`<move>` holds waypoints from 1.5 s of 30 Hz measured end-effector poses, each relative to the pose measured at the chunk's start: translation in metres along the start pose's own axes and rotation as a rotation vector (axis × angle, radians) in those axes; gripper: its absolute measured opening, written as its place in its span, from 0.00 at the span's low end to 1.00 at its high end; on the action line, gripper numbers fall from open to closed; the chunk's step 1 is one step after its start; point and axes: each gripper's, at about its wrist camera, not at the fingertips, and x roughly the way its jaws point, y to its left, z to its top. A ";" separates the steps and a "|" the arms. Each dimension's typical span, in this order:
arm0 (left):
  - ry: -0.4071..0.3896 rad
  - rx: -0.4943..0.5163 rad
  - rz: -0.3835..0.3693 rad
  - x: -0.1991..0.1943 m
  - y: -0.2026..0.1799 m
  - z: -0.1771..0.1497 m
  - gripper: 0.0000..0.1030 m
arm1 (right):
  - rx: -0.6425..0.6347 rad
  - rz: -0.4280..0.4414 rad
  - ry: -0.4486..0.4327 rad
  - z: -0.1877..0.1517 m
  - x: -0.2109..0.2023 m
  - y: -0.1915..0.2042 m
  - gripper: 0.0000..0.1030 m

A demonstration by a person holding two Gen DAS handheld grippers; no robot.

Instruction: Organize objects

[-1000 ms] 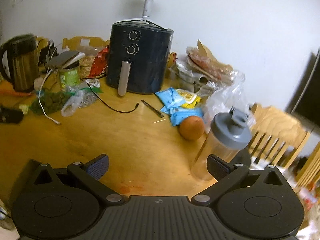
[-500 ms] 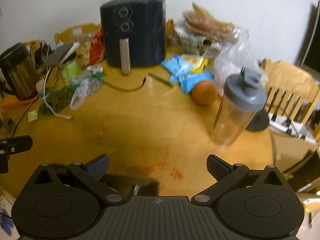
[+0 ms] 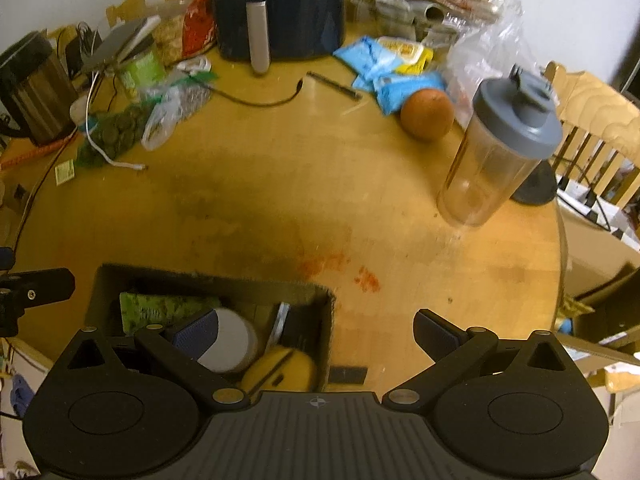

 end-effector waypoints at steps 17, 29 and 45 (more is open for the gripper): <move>0.215 0.048 -0.009 0.028 -0.010 -0.032 1.00 | 0.161 -0.020 0.278 -0.024 0.030 0.002 1.00; 0.278 0.062 -0.022 0.037 -0.014 -0.047 1.00 | 0.219 -0.007 0.354 -0.040 0.036 0.005 1.00; 0.286 0.070 -0.019 0.043 -0.013 -0.041 1.00 | 0.293 -0.021 0.372 -0.038 0.041 -0.002 1.00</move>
